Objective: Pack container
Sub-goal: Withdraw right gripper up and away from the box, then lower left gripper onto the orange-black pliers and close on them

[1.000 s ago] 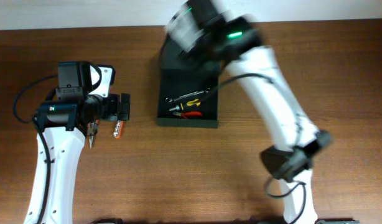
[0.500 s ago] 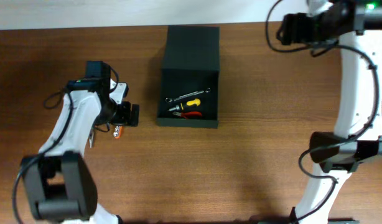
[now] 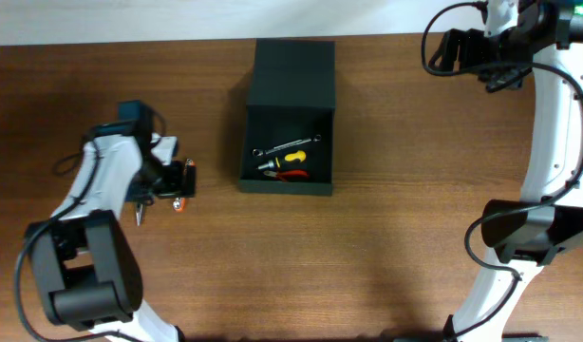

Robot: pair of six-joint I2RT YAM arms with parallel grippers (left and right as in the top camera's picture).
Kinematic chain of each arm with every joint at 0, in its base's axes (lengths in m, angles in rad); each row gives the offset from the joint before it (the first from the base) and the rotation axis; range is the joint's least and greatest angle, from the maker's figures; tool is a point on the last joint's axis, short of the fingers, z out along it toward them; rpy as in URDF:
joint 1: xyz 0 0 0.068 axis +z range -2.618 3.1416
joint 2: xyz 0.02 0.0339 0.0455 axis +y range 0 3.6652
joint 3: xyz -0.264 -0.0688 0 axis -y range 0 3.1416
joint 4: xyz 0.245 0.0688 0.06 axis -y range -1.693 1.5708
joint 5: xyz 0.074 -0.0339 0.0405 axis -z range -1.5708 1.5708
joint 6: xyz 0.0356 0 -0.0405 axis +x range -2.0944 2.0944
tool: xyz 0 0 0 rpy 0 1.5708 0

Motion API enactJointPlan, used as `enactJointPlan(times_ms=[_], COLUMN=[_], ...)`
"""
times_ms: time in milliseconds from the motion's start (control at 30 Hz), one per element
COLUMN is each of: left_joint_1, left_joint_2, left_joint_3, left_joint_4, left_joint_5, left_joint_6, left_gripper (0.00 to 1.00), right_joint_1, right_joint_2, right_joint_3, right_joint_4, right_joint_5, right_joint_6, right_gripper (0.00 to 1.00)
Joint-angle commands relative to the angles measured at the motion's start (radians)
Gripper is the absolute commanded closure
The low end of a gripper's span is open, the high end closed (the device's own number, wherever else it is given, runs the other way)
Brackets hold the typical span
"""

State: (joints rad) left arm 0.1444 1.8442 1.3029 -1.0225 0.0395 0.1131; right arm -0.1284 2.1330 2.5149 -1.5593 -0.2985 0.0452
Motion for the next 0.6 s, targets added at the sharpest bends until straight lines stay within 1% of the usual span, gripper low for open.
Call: enactJointPlan(times_ms=[0, 133, 233, 333, 500, 567], left_joint_1=[0.094, 0.152, 0.166, 0.166, 0.166, 0.166], left_joint_2=[-0.001, -0.001, -0.001, 0.000, 0.002, 0.003], left_joint_3=[0.018, 0.018, 0.018, 0.018, 0.018, 0.018], left_joint_4=[-0.004, 0.000, 0.021, 0.074, 0.182, 0.213], left_joint_5=[0.061, 0.059, -0.002, -0.075, -0.096, -0.127], left_joint_6=[0.050, 0.059, 0.061, 0.062, 0.118, 0.117], left_gripper=[0.05, 0.05, 0.05, 0.02, 0.02, 0.02], right_joint_1=[0.003, 0.003, 0.003, 0.003, 0.003, 0.003], right_joint_2=[0.002, 0.002, 0.002, 0.002, 0.002, 0.003], right_joint_3=[-0.058, -0.134, -0.196, -0.255, -0.315, -0.318], right_joint_4=[0.004, 0.014, 0.031, 0.045, 0.057, 0.054], right_joint_5=[-0.009, -0.005, -0.005, -0.005, -0.005, -0.005], right_joint_6=[0.000, -0.003, -0.003, -0.003, -0.003, -0.003], right_gripper=[0.01, 0.01, 0.01, 0.01, 0.01, 0.01])
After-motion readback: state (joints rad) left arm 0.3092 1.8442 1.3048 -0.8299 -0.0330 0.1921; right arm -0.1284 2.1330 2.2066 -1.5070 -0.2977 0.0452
